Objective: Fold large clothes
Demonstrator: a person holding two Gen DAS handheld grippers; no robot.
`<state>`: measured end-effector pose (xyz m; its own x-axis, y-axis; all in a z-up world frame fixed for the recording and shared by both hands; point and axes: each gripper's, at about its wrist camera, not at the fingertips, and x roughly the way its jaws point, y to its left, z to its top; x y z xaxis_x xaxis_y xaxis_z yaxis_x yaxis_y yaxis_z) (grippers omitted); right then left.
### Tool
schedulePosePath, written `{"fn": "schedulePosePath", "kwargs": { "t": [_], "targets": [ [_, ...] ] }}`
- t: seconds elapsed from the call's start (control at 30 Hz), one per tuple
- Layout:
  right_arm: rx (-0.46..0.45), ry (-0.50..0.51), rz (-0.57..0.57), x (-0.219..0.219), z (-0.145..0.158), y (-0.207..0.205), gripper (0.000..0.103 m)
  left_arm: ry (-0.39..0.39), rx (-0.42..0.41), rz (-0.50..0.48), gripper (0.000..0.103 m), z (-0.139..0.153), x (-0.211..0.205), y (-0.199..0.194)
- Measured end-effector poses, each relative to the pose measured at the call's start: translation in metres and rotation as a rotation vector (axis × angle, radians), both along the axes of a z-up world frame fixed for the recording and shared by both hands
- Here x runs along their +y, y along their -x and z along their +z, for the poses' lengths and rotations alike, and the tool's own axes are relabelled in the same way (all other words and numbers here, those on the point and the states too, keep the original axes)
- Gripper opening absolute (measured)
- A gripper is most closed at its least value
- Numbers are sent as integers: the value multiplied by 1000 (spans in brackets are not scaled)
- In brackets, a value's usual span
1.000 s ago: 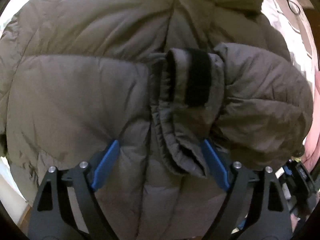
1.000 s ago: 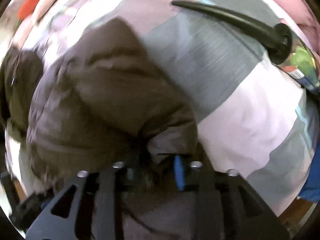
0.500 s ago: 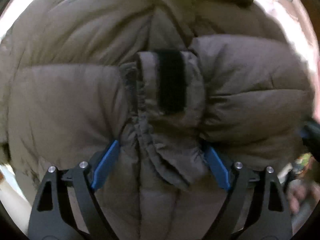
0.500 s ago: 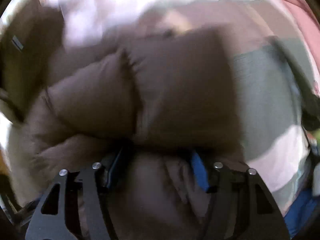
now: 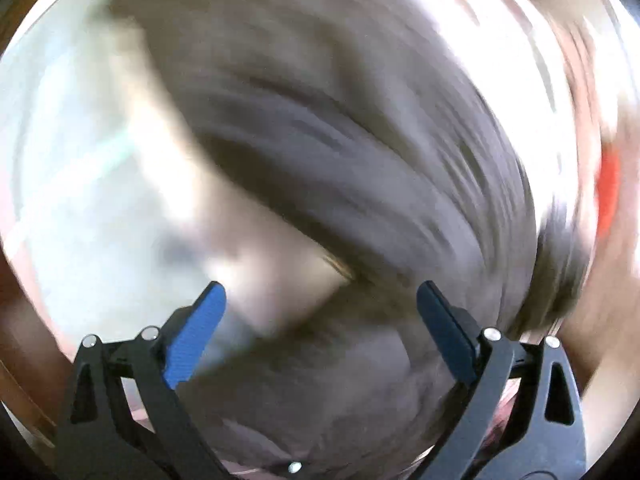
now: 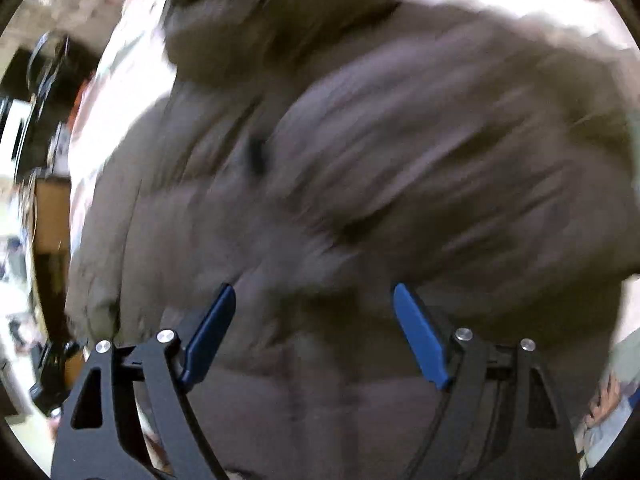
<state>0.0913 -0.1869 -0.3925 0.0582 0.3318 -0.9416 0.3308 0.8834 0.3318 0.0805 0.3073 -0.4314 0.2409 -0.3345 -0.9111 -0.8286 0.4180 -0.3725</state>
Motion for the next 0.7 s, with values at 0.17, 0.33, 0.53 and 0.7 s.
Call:
{"fn": "schedulePosePath", "kwargs": {
  "t": [0.17,0.33,0.53,0.7],
  "targets": [
    [62,-102,-43,61,-10,-9,82,65,-36,348,97,-40,77,20],
    [46,-99,-34,88,4,-23,82,126,-40,482,90,-68,86,-20],
    [37,-98,-66,85,13,-15,82,52,-339,221,9,11,87,-93],
    [30,-87,-145,54,19,-5,82,61,-560,-73,8,84,11,-167]
  ]
}}
